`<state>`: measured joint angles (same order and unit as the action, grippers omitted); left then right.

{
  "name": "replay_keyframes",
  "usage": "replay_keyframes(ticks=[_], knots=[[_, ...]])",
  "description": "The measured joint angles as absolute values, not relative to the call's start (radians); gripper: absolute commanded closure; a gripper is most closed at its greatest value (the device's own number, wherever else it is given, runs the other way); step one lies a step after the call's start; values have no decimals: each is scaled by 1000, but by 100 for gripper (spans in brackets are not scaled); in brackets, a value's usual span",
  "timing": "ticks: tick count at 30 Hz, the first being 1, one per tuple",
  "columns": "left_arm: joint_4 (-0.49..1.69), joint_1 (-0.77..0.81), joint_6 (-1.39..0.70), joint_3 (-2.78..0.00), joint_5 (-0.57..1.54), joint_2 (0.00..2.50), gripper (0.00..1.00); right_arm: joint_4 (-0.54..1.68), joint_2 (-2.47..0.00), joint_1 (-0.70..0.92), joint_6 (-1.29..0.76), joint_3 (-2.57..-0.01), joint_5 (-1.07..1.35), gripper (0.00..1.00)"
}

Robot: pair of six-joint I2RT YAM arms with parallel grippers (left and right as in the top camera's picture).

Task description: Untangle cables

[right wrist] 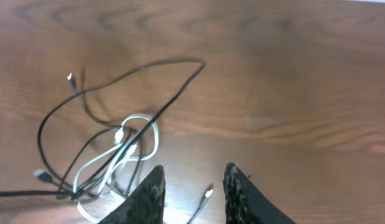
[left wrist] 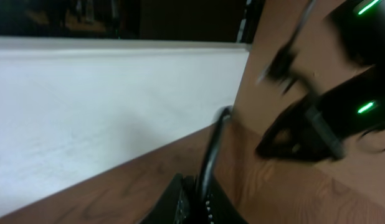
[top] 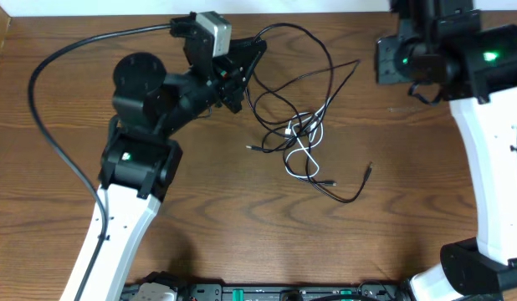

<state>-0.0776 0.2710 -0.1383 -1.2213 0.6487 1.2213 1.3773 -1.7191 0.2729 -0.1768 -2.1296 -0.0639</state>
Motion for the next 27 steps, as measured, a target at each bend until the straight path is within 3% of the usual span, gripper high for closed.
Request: replay_keyframes(ticks=[9,27], knots=[[-78,271,-138,-1221,648,1131,92,1253,-1717,309,-250,-1850,64,77],[-78,271,-139,-1221,645,1122,92,781,-1715,379,-247,-1430,182,67]])
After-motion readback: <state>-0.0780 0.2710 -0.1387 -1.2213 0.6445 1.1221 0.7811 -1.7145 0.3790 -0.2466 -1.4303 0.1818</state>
